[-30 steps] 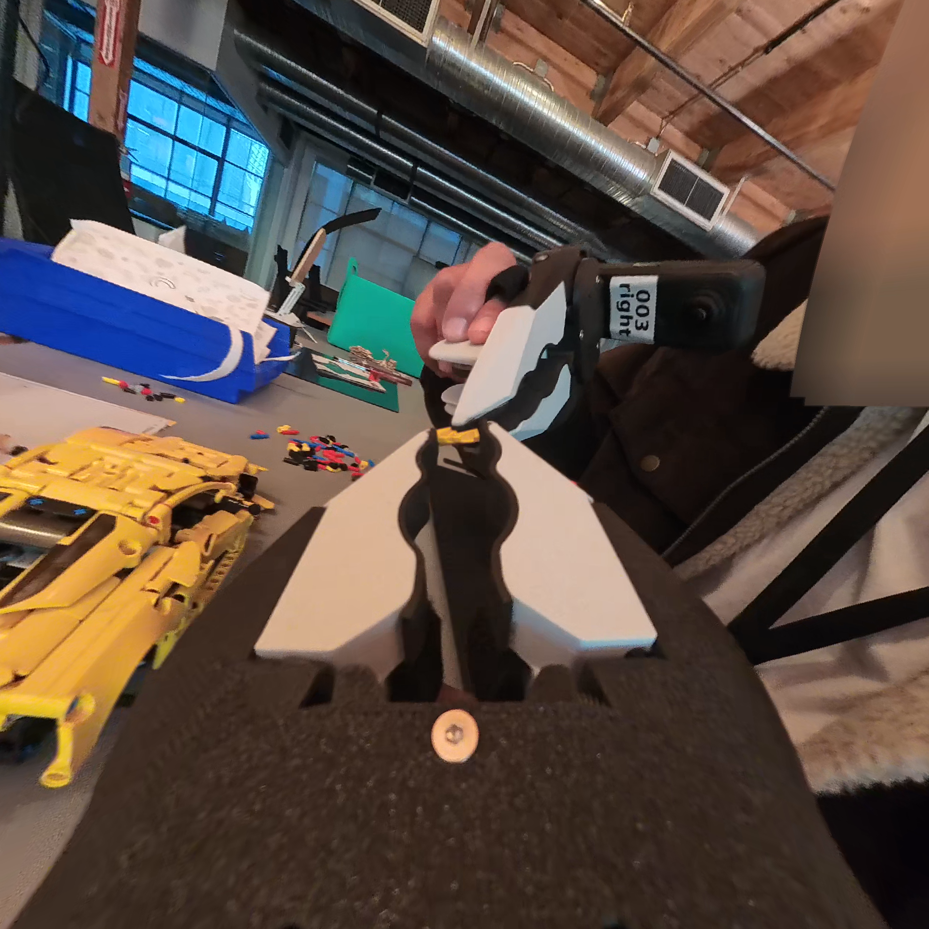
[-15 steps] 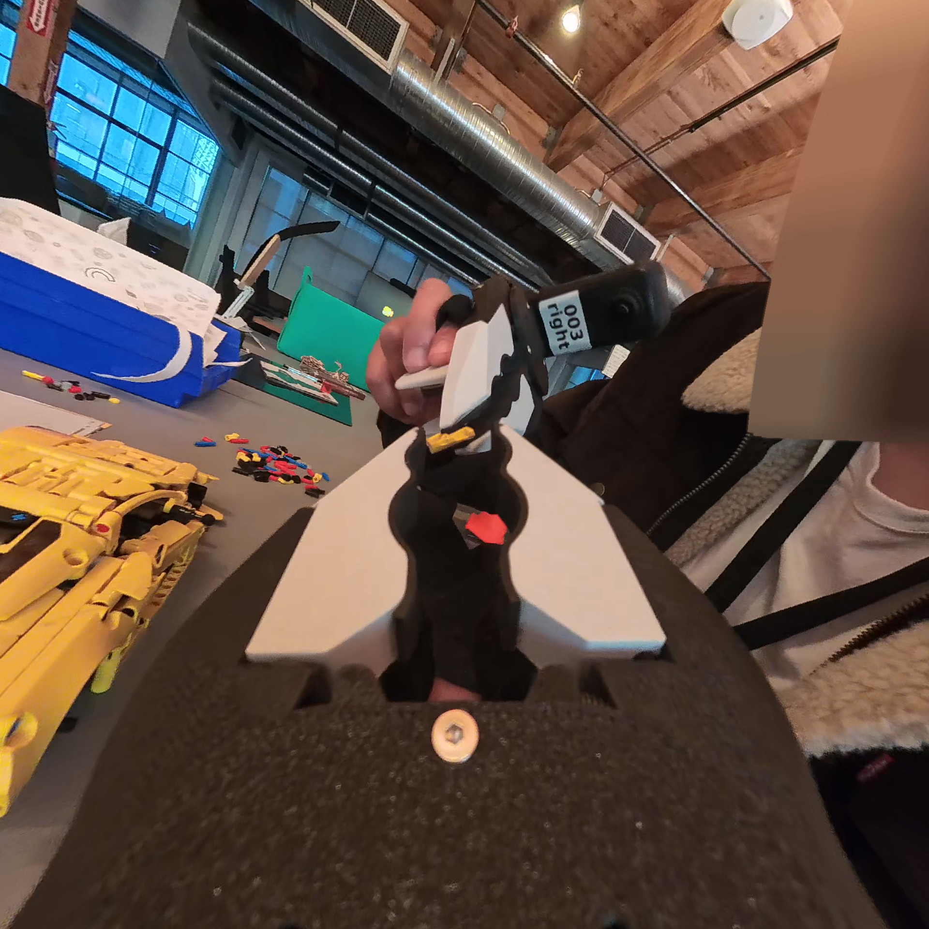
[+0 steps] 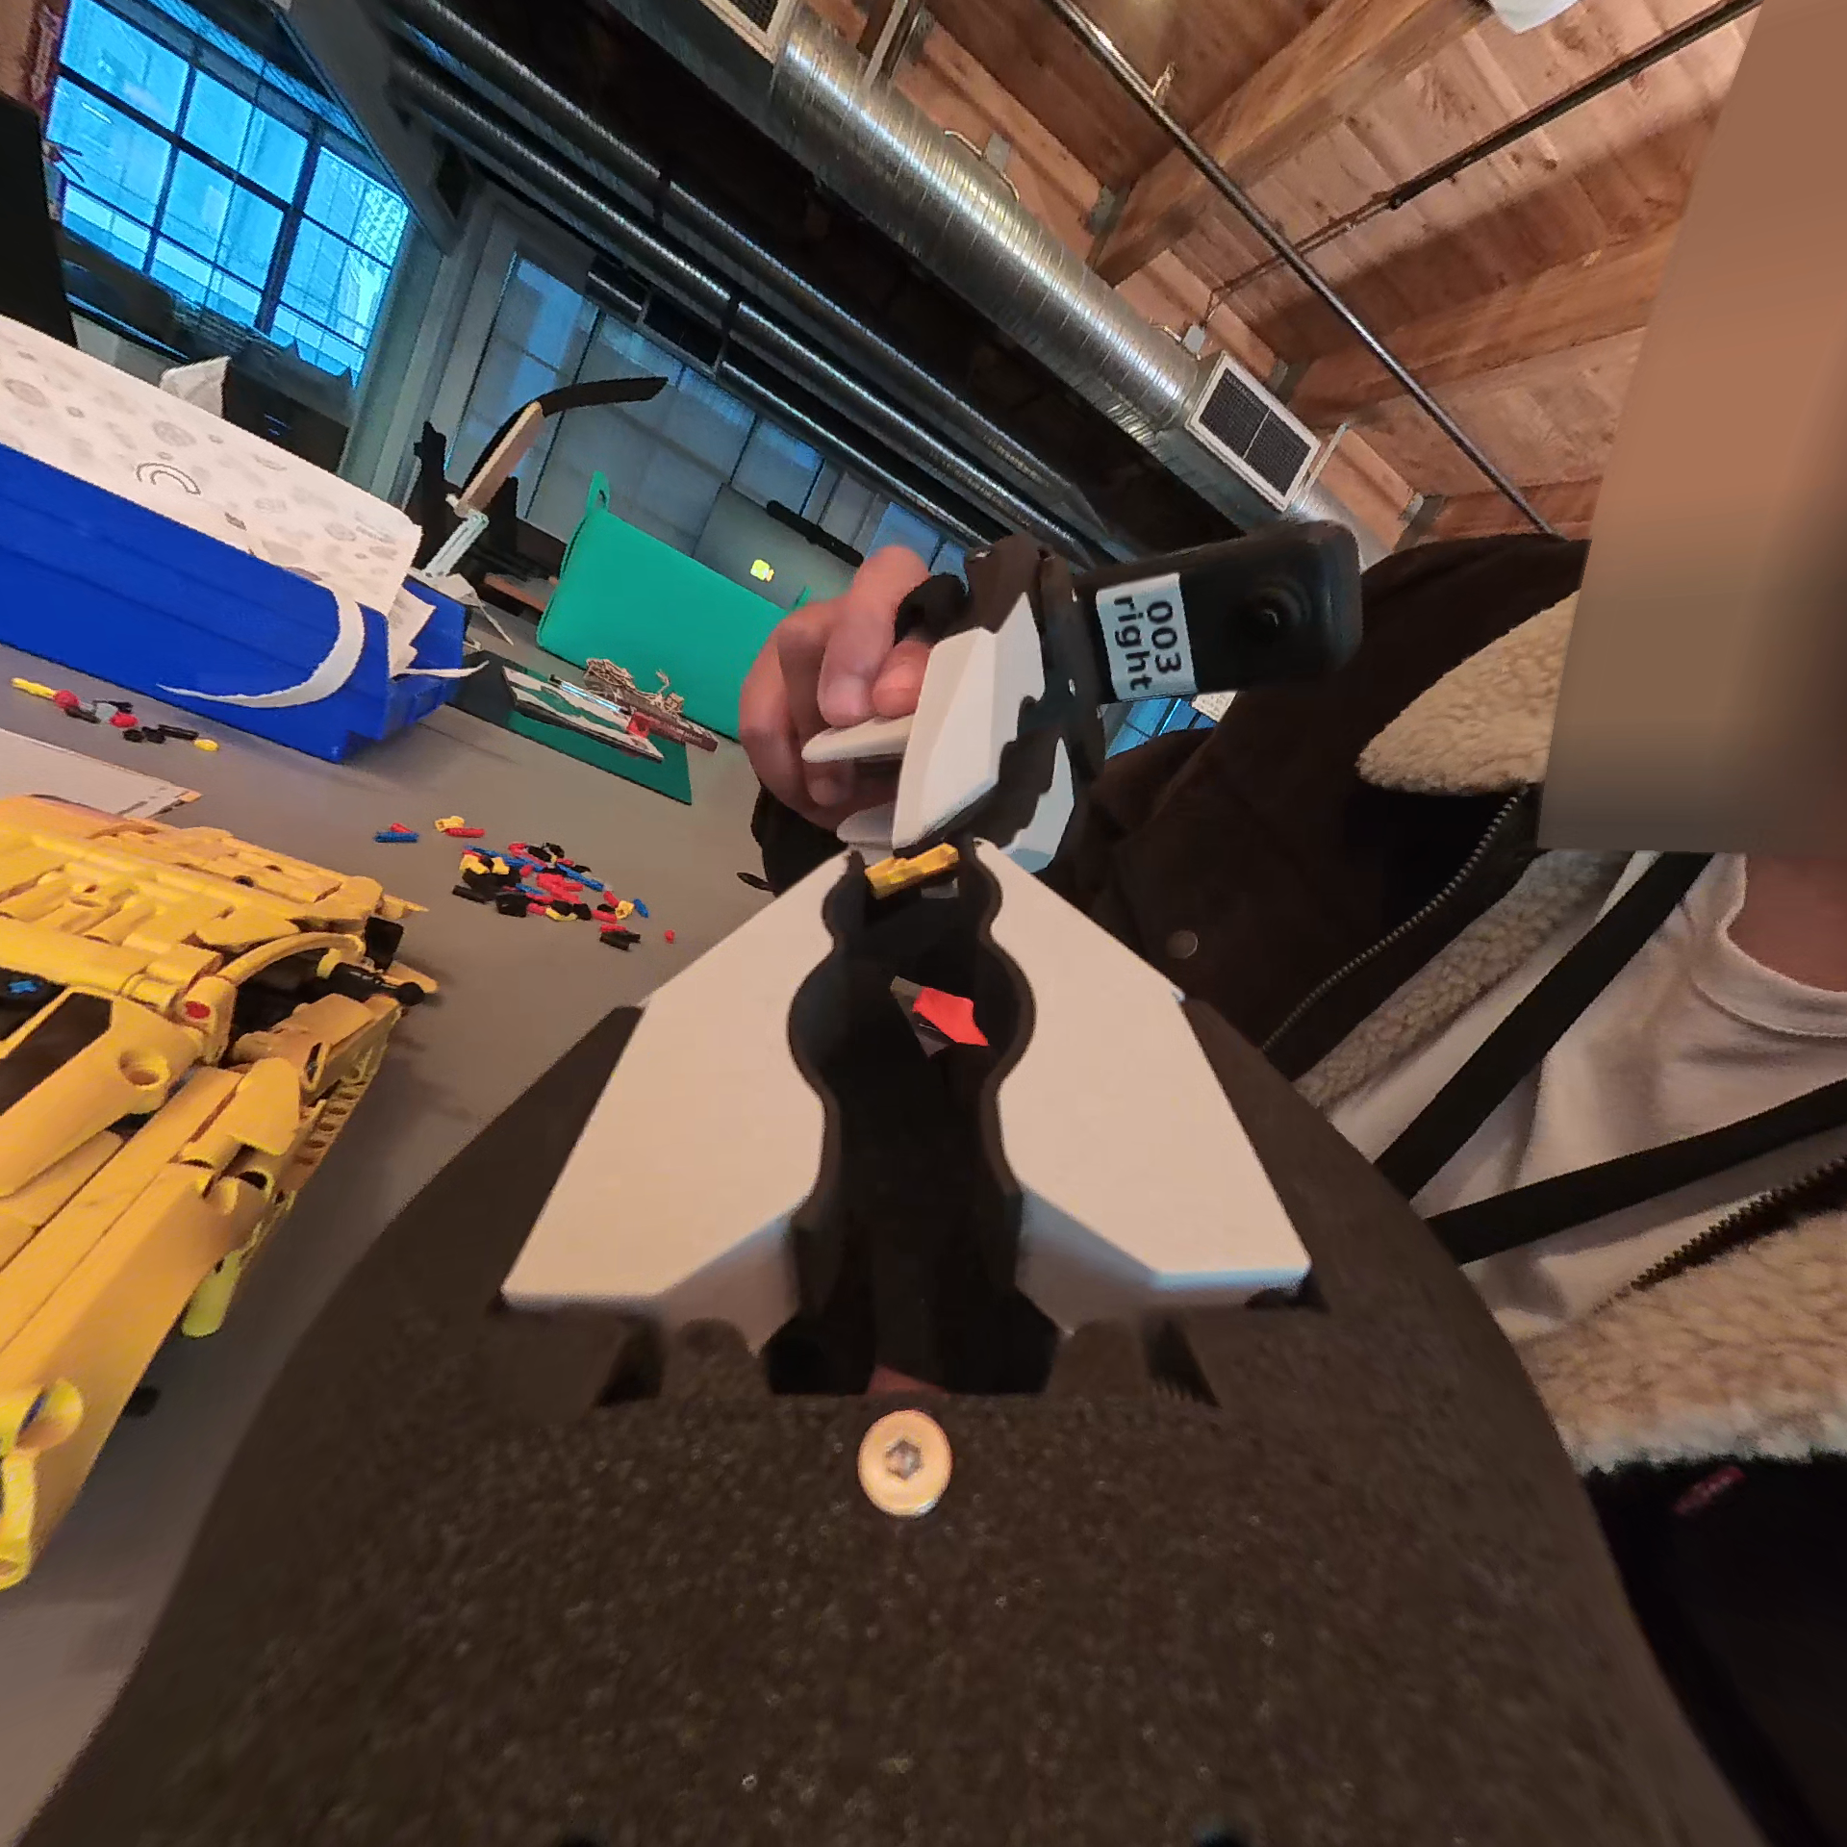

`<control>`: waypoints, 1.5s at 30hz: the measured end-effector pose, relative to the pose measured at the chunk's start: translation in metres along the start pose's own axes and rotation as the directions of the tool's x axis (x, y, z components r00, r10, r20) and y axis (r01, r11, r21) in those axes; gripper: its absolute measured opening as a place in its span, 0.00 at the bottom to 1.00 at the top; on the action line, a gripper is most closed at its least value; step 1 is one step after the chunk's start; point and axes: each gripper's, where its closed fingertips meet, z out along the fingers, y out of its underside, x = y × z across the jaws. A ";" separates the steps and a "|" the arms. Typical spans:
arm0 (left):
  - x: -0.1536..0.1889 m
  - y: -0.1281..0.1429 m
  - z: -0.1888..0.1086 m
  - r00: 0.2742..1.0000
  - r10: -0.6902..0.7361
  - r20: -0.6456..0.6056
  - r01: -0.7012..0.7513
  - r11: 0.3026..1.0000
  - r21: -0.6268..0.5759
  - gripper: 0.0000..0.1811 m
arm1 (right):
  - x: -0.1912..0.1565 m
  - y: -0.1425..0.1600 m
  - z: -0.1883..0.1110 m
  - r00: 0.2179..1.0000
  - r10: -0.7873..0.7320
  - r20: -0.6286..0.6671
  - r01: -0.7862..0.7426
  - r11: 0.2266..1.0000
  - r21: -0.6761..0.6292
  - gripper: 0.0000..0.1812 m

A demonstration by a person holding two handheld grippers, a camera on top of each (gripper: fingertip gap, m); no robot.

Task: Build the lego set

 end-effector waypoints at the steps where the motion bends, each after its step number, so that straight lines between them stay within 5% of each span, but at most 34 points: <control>1: -0.002 0.001 0.000 1.000 0.004 0.009 -0.003 1.000 -0.008 0.09 | 0.000 0.002 0.001 1.000 -0.009 0.004 0.009 1.000 -0.008 0.03; 12: -0.060 -0.015 -0.024 0.949 0.029 0.314 -0.050 0.997 0.057 0.09 | 0.012 0.036 0.019 0.935 0.353 -0.033 -0.350 0.933 0.082 0.10; 16: -0.092 -0.037 -0.058 0.809 0.156 0.567 -0.223 0.973 0.050 0.10 | 0.045 0.083 0.019 0.726 0.687 -0.014 -0.677 0.719 0.158 0.14; 20: -0.111 -0.045 -0.082 0.568 0.372 0.734 -0.403 0.903 -0.145 0.10 | 0.067 0.132 0.006 0.467 0.883 0.047 -0.857 0.439 0.270 0.19; 23: -0.119 -0.044 -0.087 0.458 0.457 0.763 -0.443 0.861 -0.250 0.09 | 0.075 0.153 -0.006 0.495 0.868 -0.038 -0.829 0.485 0.279 0.21; 25: -0.121 -0.039 -0.085 0.463 0.470 0.751 -0.436 0.859 -0.269 0.10 | 0.075 0.152 -0.008 0.503 0.864 -0.031 -0.825 0.490 0.280 0.25; 29: -0.122 -0.035 -0.082 0.474 0.475 0.742 -0.430 0.860 -0.276 0.10 | 0.068 0.166 -0.004 0.475 0.876 -0.086 -0.846 0.482 0.228 0.00; 35: -0.121 -0.038 -0.083 0.477 0.466 0.745 -0.431 0.863 -0.263 0.10 | 0.079 0.185 -0.013 0.472 0.846 -0.247 -0.825 0.523 0.213 0.00; 41: -0.120 -0.035 -0.080 0.479 0.480 0.735 -0.432 0.858 -0.278 0.10 | 0.079 0.178 -0.016 0.588 0.729 -0.351 -0.737 0.662 0.139 0.00; 45: -0.119 -0.034 -0.079 0.485 0.482 0.730 -0.433 0.857 -0.278 0.09 | 0.076 0.179 -0.013 0.566 0.759 -0.323 -0.766 0.628 0.133 0.00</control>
